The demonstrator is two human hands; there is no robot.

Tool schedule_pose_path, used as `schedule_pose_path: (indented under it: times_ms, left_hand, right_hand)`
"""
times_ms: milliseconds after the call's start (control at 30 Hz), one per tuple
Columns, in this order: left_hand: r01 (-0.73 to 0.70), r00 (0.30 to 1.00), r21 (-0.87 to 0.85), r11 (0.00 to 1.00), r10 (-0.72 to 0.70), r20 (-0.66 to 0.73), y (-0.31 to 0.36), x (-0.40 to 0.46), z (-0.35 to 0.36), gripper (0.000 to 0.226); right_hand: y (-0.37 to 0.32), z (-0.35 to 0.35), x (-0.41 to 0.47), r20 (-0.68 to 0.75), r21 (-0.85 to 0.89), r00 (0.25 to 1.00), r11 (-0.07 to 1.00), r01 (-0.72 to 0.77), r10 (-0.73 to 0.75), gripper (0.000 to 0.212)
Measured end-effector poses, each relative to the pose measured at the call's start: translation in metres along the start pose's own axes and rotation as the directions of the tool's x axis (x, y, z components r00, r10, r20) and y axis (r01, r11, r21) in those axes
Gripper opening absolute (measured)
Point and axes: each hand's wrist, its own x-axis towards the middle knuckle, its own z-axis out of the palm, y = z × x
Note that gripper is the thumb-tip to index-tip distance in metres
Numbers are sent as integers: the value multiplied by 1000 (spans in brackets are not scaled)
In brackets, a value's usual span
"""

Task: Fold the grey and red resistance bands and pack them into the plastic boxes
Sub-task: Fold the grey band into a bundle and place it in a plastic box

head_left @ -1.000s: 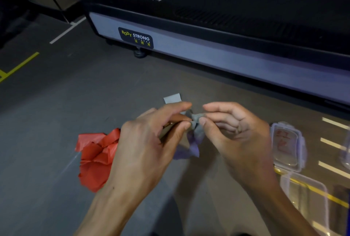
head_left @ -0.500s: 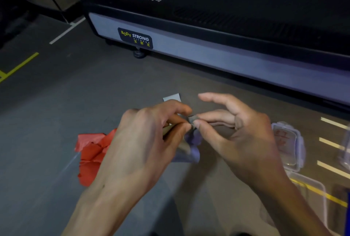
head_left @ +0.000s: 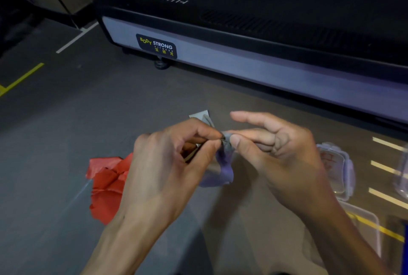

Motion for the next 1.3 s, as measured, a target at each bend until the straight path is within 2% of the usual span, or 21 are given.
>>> schedule_pose_path:
  times_ms: [100, 267, 367, 600, 933, 1200, 1300]
  left_hand:
    - [-21, 1000, 42, 999, 20, 11, 0, 0, 0, 13]
    - [-21, 1000, 110, 994, 22, -7, 1, 1, 2, 6]
    - [-24, 999, 140, 990, 28, -31, 3, 1, 3, 6]
    - [-73, 993, 237, 969, 94, -78, 5, 0, 7, 7]
    - [-95, 989, 248, 964, 119, -84, 4, -1, 7, 7]
    - [-124, 986, 294, 948, 152, -75, 3, 1, 10, 8]
    - [-119, 989, 296, 948, 140, -50, 1, 1, 10, 12]
  right_hand:
    - [1, 3, -1, -20, -23, 1000, 1000, -8, 8, 30]
    - [-1, 6, -4, -25, -242, 999, 970, 30, -37, 32]
    - [-5, 7, -5, -6, -291, 999, 956, 46, -50, 36]
    - [-6, 9, -6, -22, -337, 996, 938, 78, -91, 39]
    - [-4, 9, -5, -30, -234, 997, 970, 61, -70, 35]
    - [-7, 10, -6, 1, -448, 984, 880, 158, -176, 35]
    - [-6, 11, -6, 1, -453, 983, 876, 164, -183, 39]
